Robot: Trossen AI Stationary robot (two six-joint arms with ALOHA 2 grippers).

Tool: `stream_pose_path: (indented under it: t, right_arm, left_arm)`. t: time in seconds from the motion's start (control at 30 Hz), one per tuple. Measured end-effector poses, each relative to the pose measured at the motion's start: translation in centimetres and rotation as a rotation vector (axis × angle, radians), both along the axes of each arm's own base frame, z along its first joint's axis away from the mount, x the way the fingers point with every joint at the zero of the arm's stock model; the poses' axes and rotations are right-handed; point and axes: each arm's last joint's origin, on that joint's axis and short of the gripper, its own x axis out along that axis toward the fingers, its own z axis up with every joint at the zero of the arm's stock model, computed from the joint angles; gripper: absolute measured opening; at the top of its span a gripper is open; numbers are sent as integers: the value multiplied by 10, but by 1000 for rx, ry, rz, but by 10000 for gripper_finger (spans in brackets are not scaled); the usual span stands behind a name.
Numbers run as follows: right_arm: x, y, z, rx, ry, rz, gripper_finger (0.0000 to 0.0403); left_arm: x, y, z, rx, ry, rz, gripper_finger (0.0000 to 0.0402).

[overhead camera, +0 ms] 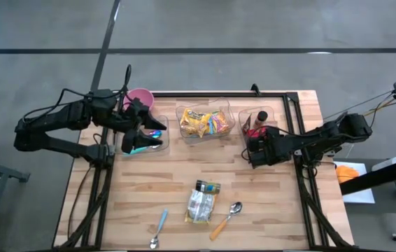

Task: Pick & Place Food Item
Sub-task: Put the red seasoning can into the right transparent bin, then put the yellow spoon into the left transparent bin

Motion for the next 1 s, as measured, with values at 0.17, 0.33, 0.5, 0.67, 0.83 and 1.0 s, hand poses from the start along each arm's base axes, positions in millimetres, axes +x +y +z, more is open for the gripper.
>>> stream_pose_path:
  t: [0.17,0.33,0.5,0.67,0.83,1.0]
  right_arm:
    - [1,0,0,16,23,28,278]
    - [1,1,-1,41,35,32,353]
    - [1,1,-1,49,34,30,377]
    - [6,2,6,54,34,57,380]
    - [8,2,9,60,67,92,380]
    - [3,2,11,72,75,57,381]
  left_arm:
    - [0,0,0,5,-1,-1,375]
    - [0,0,0,10,-2,-3,375]
    - [0,0,0,10,-1,-3,375]
    - [0,0,-1,11,3,-5,375]
    - [0,0,-1,10,9,-7,375]
    - [-1,0,-2,9,24,-7,375]
